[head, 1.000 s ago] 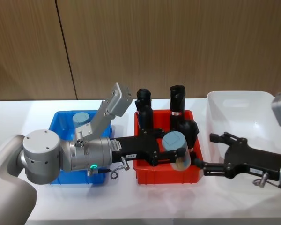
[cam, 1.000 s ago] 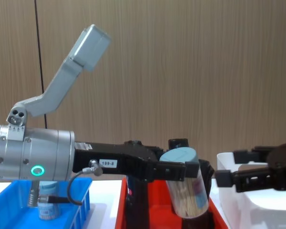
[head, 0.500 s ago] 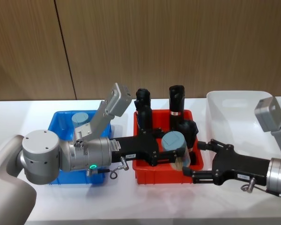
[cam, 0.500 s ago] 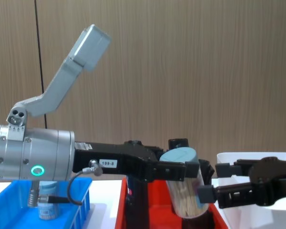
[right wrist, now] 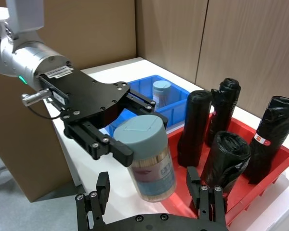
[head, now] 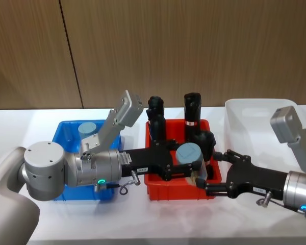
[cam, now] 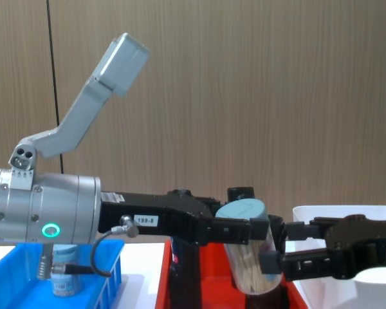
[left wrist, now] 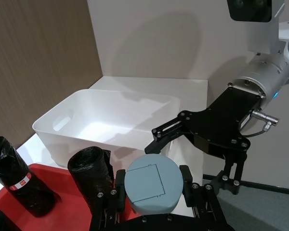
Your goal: Pick the cotton swabs from the blue box and place them into the white box.
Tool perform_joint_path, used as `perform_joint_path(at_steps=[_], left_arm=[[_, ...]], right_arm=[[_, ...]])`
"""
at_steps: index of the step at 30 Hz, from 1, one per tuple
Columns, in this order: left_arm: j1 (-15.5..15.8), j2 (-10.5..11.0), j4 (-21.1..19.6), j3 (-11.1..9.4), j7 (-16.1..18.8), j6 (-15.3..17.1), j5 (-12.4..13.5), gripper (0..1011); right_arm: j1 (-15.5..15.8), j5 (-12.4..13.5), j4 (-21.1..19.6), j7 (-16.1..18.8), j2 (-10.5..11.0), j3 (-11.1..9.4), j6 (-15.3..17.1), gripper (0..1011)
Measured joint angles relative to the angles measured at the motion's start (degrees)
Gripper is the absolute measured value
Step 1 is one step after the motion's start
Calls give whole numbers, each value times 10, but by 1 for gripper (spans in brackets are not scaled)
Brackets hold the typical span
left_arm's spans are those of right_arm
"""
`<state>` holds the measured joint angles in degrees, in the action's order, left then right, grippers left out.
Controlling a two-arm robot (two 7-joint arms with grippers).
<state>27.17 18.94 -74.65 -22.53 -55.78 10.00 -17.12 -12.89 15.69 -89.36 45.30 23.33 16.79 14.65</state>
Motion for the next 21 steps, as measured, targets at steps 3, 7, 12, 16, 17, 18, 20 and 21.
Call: perform_joint_path(at_steps=[3, 7, 12, 16, 17, 18, 20, 21], left_arm=[[0, 0, 0, 0, 0, 0, 0, 670], [0, 0, 0, 0, 0, 0, 0, 670], [0, 0, 0, 0, 0, 0, 0, 670], [0, 0, 0, 0, 0, 0, 0, 670], [0, 0, 0, 0, 0, 0, 0, 670], [0, 0, 0, 0, 0, 0, 0, 670], [0, 0, 0, 0, 0, 0, 0, 670], [0, 0, 0, 0, 0, 0, 0, 670]], right_arm=[[-2, -3, 4, -5, -2, 2, -2, 1002], [-7, -8, 12, -10, -6, 6, -5, 1001], [-11, -14, 20, -10, -10, 11, -8, 1001], [-13, -18, 26, -8, -12, 15, -8, 1002], [-14, -20, 28, -8, -14, 17, -9, 1002], [-15, -20, 29, -8, -14, 17, -9, 1002], [-16, -21, 32, -8, -16, 19, -9, 1002], [-17, -21, 33, -8, -16, 20, -9, 1001]])
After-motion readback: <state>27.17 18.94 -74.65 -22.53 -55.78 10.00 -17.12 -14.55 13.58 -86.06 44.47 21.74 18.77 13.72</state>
